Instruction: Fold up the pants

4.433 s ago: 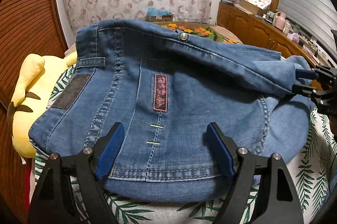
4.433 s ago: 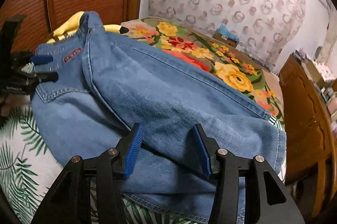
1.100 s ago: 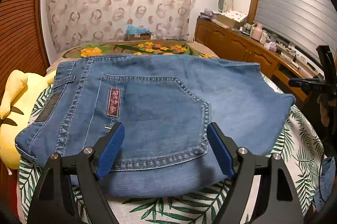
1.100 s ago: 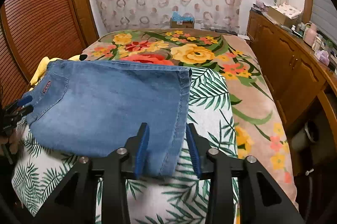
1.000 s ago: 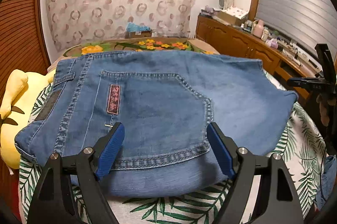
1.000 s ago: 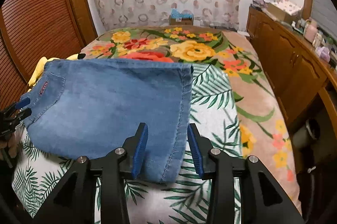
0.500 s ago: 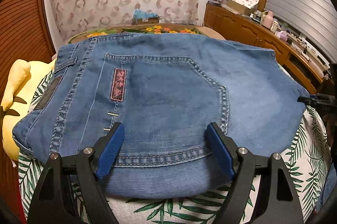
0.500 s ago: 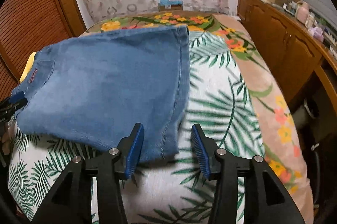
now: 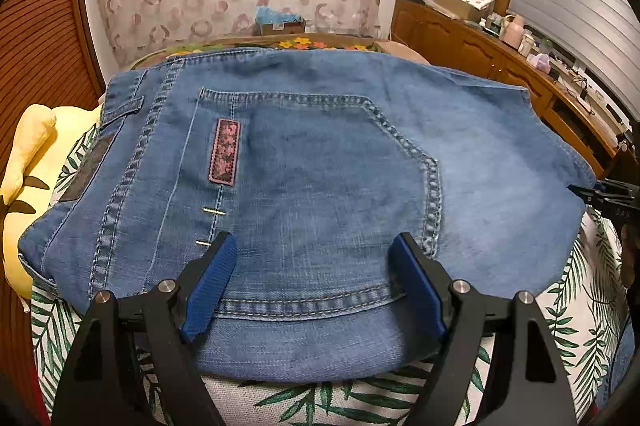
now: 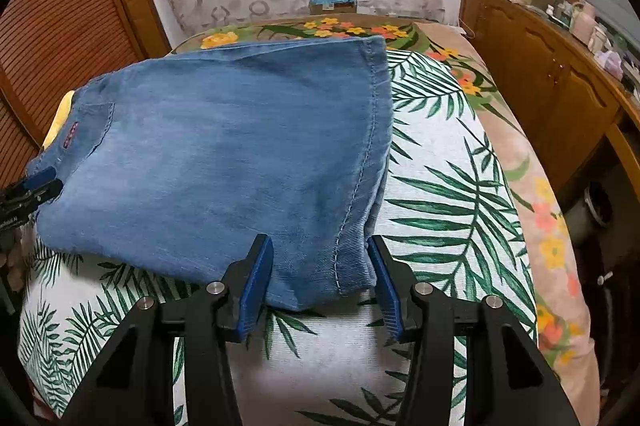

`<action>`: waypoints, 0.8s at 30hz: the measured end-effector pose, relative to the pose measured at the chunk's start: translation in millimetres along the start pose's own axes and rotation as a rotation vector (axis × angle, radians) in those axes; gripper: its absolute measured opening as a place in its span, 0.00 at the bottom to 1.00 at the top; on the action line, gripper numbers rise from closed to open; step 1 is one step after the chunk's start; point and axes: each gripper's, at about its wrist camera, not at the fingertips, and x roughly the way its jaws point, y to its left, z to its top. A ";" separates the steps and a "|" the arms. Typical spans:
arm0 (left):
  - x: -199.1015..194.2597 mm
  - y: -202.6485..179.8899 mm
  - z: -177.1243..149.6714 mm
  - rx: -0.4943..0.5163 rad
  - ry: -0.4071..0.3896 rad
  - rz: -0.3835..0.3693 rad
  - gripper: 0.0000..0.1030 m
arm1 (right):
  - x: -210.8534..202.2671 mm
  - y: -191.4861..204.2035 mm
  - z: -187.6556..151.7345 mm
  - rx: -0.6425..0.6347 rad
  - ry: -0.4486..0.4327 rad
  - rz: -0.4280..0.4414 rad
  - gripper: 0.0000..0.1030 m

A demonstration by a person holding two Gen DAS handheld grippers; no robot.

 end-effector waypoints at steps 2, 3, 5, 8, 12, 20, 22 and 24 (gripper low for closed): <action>-0.2 -0.5 0.5 0.001 -0.002 0.002 0.79 | 0.2 -0.4 -2.4 -0.011 -0.009 -0.015 0.38; -0.9 -0.7 0.7 0.001 -0.006 0.008 0.79 | 0.0 -0.3 -4.5 -0.019 -0.018 -0.026 0.35; -5.3 -0.5 0.3 0.006 -0.028 0.020 0.79 | 0.1 1.2 -7.7 -0.032 -0.035 -0.034 0.35; -17.8 10.0 0.4 -0.005 -0.037 0.068 0.79 | -0.9 1.6 -12.6 -0.039 -0.062 -0.031 0.30; -45.2 42.0 5.1 -0.055 -0.071 0.146 0.79 | -0.3 3.7 -15.2 -0.065 -0.064 -0.033 0.26; -53.2 131.0 1.3 -0.185 -0.028 0.270 0.73 | -0.4 3.7 -15.4 -0.064 -0.063 -0.029 0.26; -46.9 147.9 -4.3 -0.223 0.003 0.274 0.70 | -0.4 3.8 -15.5 -0.063 -0.063 -0.029 0.26; -39.2 158.7 -6.6 -0.249 0.031 0.283 0.70 | -0.2 3.9 -15.6 -0.064 -0.063 -0.029 0.26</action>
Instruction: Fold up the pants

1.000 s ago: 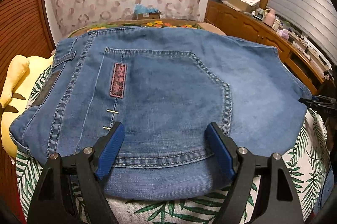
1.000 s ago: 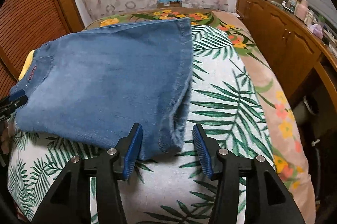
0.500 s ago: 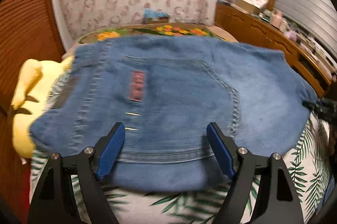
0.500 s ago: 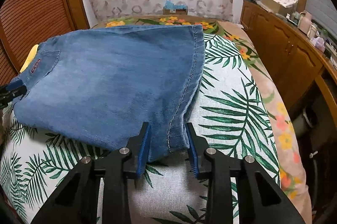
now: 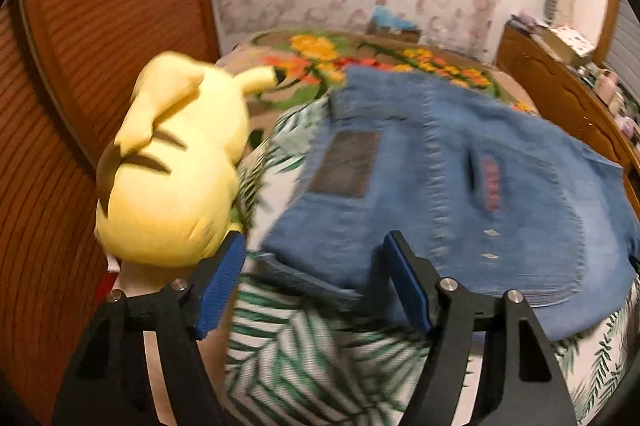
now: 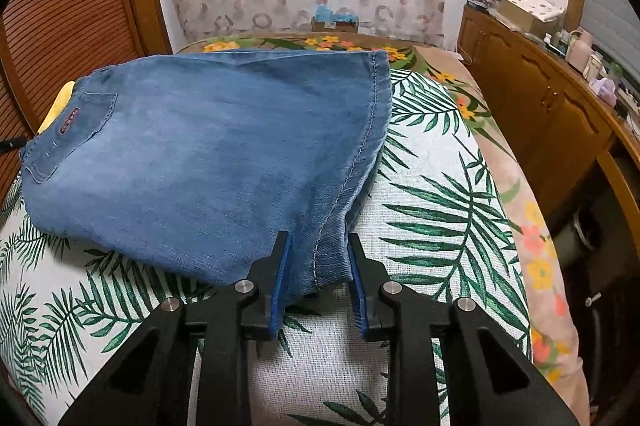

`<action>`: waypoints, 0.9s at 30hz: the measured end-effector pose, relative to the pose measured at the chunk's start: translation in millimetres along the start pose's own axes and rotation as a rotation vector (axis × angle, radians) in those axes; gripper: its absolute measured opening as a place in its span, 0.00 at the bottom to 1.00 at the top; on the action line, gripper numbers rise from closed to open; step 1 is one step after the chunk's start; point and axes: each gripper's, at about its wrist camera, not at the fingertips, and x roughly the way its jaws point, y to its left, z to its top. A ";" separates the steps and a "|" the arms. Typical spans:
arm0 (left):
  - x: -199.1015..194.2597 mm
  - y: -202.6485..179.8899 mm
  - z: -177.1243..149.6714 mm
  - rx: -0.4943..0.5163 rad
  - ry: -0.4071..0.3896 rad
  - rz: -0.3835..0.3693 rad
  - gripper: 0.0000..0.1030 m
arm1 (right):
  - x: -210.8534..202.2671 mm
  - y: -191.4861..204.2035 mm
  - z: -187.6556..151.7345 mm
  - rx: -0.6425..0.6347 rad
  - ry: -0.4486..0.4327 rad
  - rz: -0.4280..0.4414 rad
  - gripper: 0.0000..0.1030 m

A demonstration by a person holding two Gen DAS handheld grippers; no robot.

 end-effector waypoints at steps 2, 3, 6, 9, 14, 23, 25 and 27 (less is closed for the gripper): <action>8.8 7.3 -1.1 -0.019 0.021 0.008 0.70 | 0.0 -0.3 0.2 0.000 0.000 0.001 0.26; 12.8 9.6 -2.0 -0.029 0.032 0.000 0.70 | -0.3 -0.4 0.3 0.000 0.000 0.001 0.26; 18.9 11.4 -5.2 -0.042 0.045 -0.015 0.70 | -0.5 -0.6 0.4 -0.001 0.000 0.000 0.26; 18.6 10.2 -6.1 -0.037 0.034 -0.022 0.66 | -2.7 1.1 0.8 -0.009 0.000 -0.013 0.26; 14.6 4.6 -8.0 -0.021 0.017 -0.071 0.45 | -4.1 4.3 1.3 -0.016 0.000 0.000 0.18; -11.1 -15.2 -2.9 0.087 -0.034 -0.099 0.18 | -14.7 -0.9 7.5 -0.004 -0.045 0.009 0.13; -26.0 -15.1 1.5 0.078 -0.078 -0.113 0.17 | -22.6 -2.3 14.3 -0.018 -0.076 0.000 0.13; -40.8 -15.9 5.8 0.073 -0.119 -0.128 0.17 | -30.0 -1.8 21.1 -0.040 -0.104 -0.009 0.12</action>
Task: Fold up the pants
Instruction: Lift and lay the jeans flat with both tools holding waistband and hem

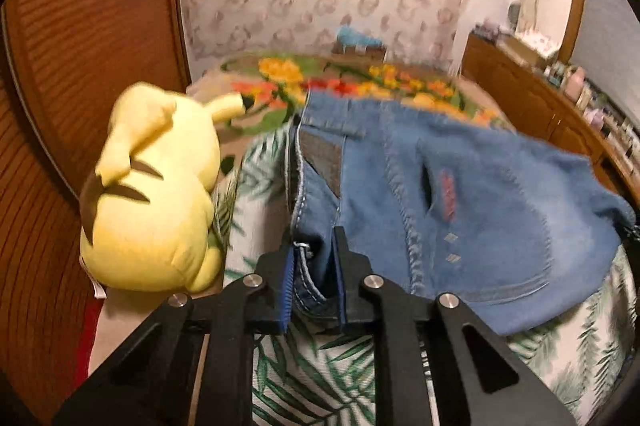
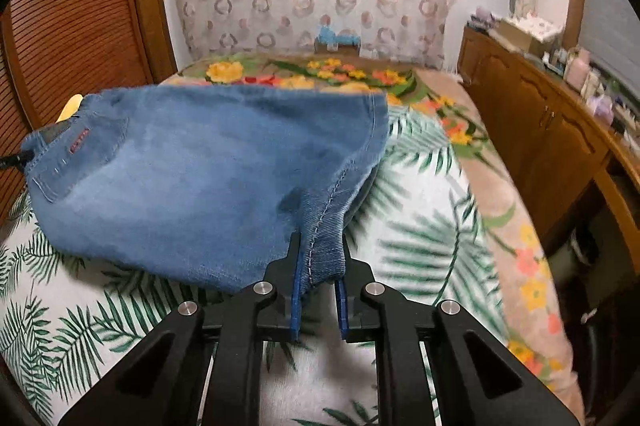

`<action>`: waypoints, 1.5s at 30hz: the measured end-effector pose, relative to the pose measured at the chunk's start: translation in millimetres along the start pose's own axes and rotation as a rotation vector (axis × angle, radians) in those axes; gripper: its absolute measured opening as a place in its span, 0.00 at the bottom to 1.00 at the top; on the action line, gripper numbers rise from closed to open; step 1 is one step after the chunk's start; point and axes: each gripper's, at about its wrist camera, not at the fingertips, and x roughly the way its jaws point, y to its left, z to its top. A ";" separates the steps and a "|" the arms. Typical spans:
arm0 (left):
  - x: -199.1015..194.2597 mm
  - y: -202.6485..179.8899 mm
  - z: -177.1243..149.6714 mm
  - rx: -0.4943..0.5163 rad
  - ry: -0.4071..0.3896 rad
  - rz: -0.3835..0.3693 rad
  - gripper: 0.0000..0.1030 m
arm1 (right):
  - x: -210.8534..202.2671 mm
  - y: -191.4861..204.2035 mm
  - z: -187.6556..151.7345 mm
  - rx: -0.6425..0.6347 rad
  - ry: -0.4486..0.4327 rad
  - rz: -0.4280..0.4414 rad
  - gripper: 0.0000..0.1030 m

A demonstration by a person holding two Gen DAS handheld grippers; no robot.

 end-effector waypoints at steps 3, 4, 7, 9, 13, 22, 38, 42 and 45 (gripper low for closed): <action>-25.9 -13.6 8.2 0.020 -0.058 -0.020 0.17 | -11.8 -2.4 13.5 -0.028 -0.041 -0.021 0.12; -34.4 -18.8 9.9 0.028 -0.076 -0.024 0.17 | -15.6 -4.1 16.9 -0.031 -0.053 -0.026 0.12; -56.6 -34.1 11.7 0.061 -0.108 -0.048 0.17 | -31.5 -10.7 23.1 -0.035 -0.089 -0.041 0.12; -71.6 -42.7 8.8 0.078 -0.123 -0.065 0.17 | -44.3 -16.3 23.2 -0.039 -0.107 -0.054 0.12; -97.1 -53.0 -8.6 0.078 -0.143 -0.099 0.16 | -68.0 -26.2 2.6 -0.030 -0.112 -0.053 0.12; -138.8 -71.8 -56.6 0.075 -0.149 -0.149 0.16 | -131.3 -29.6 -44.2 -0.019 -0.107 -0.060 0.12; -134.8 -62.6 -112.6 0.026 -0.050 -0.134 0.16 | -138.1 -33.4 -73.3 0.005 0.017 -0.026 0.12; -135.0 -59.5 -116.7 0.021 -0.042 -0.130 0.16 | -139.4 -39.2 -70.2 0.027 0.022 -0.014 0.12; -133.2 -59.7 -119.7 0.022 -0.034 -0.121 0.17 | -141.2 -44.1 -71.3 0.046 0.026 -0.004 0.12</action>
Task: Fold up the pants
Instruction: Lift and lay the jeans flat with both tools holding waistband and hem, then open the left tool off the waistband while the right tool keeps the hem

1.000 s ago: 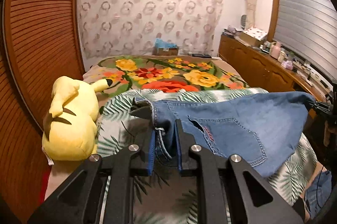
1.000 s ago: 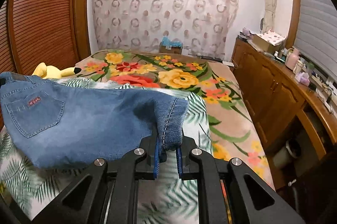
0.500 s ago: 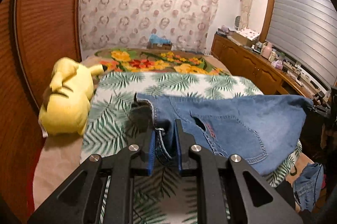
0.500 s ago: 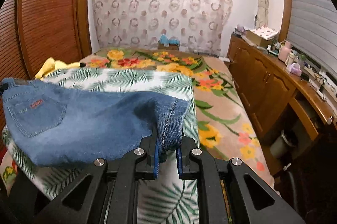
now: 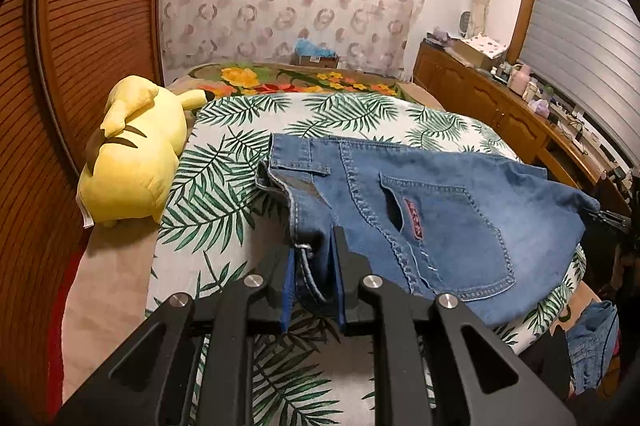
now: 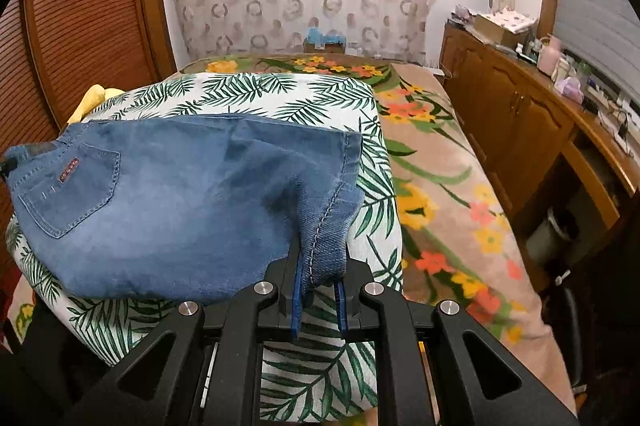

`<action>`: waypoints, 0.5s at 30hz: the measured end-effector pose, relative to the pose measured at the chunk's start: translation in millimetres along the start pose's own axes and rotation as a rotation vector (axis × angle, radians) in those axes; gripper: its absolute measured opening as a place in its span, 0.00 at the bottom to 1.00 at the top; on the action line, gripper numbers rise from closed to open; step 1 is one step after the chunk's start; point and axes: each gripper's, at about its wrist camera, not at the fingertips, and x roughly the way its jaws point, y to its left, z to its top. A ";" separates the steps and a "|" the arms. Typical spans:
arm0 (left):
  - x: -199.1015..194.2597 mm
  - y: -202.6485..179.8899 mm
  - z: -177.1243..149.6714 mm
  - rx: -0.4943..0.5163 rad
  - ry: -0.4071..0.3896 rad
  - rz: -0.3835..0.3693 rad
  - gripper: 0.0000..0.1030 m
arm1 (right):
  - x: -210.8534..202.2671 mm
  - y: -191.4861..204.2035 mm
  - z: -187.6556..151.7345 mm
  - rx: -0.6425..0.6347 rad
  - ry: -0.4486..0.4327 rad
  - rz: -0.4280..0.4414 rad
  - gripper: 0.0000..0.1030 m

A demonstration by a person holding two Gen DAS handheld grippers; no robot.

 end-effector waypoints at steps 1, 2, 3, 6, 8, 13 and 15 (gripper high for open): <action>0.3 0.1 -1.7 0.002 0.002 0.003 0.17 | 0.7 -1.3 -2.9 0.006 0.003 0.003 0.12; 0.8 -0.2 -2.9 0.004 0.004 0.006 0.17 | 2.1 0.3 -3.8 0.009 0.007 0.005 0.12; 1.5 -0.7 -4.5 0.006 0.007 0.011 0.17 | 2.5 -0.6 -4.2 0.012 0.011 0.009 0.12; 4.4 -2.0 -6.4 0.016 0.020 0.026 0.17 | 5.5 -2.2 -7.6 0.029 0.019 0.026 0.13; 5.4 -2.7 -7.8 0.023 0.026 0.033 0.17 | 9.4 -3.6 -6.7 0.042 0.017 0.031 0.13; 6.1 -2.4 -11.9 0.025 0.042 0.050 0.19 | 15.8 -6.6 -7.6 0.076 0.010 0.046 0.16; 3.9 -2.1 -13.4 0.024 0.041 0.051 0.23 | 18.4 -4.6 -11.3 0.079 0.009 0.045 0.16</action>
